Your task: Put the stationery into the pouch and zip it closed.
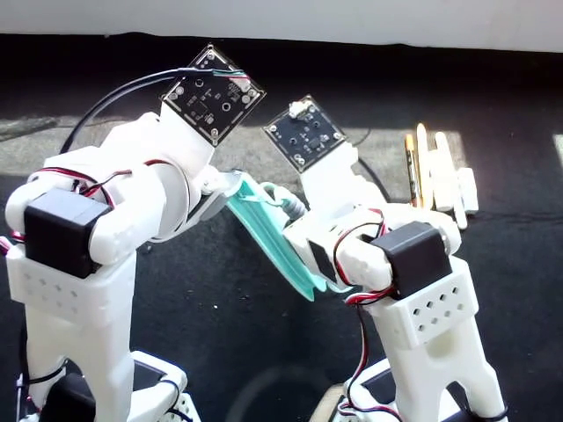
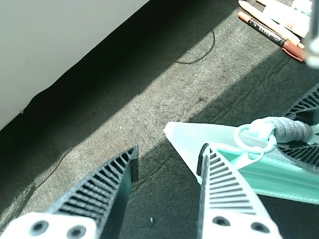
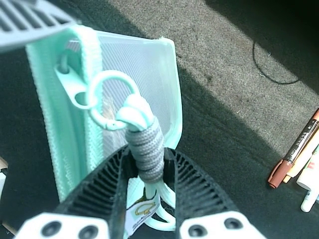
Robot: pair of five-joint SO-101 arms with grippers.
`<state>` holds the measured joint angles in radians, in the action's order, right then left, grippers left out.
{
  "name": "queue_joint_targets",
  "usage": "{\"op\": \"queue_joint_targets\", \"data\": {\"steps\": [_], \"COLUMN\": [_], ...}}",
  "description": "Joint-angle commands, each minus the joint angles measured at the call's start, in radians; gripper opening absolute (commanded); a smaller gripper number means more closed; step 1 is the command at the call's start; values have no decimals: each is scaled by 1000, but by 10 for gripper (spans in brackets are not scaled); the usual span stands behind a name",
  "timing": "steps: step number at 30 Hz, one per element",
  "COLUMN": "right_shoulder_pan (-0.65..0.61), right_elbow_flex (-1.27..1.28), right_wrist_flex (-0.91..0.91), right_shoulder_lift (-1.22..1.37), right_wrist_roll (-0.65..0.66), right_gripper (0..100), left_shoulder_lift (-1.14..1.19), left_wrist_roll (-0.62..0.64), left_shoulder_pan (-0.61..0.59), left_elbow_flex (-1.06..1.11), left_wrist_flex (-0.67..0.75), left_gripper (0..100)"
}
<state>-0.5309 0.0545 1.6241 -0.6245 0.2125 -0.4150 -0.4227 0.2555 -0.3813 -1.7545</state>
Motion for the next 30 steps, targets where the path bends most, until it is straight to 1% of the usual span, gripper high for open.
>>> {"op": "queue_joint_targets", "data": {"steps": [1,5,8,11,15,23,30], "right_shoulder_pan": [1,1,1,1,1,-2,-2], "right_elbow_flex": [-5,-5,-5,-5,-5,-5,-5], "right_wrist_flex": [-5,-5,-5,-5,-5,-5,-4], "right_shoulder_lift": [-13,-13,-13,-13,-13,-13,-13], "right_wrist_roll": [14,14,14,14,14,14,14], "right_gripper": [5,5,5,5,5,5,5], "left_shoulder_lift": [-22,-94,-131,-140,-142,-125,-15], "left_wrist_roll": [-8,-8,-5,-3,-2,-6,-8], "left_shoulder_pan": [18,22,21,22,22,22,24], "left_elbow_flex": [-16,-31,10,53,30,16,5], "left_wrist_flex": [-12,-14,-14,-14,-14,-5,-5], "left_gripper": [216,216,216,216,216,216,216]}}
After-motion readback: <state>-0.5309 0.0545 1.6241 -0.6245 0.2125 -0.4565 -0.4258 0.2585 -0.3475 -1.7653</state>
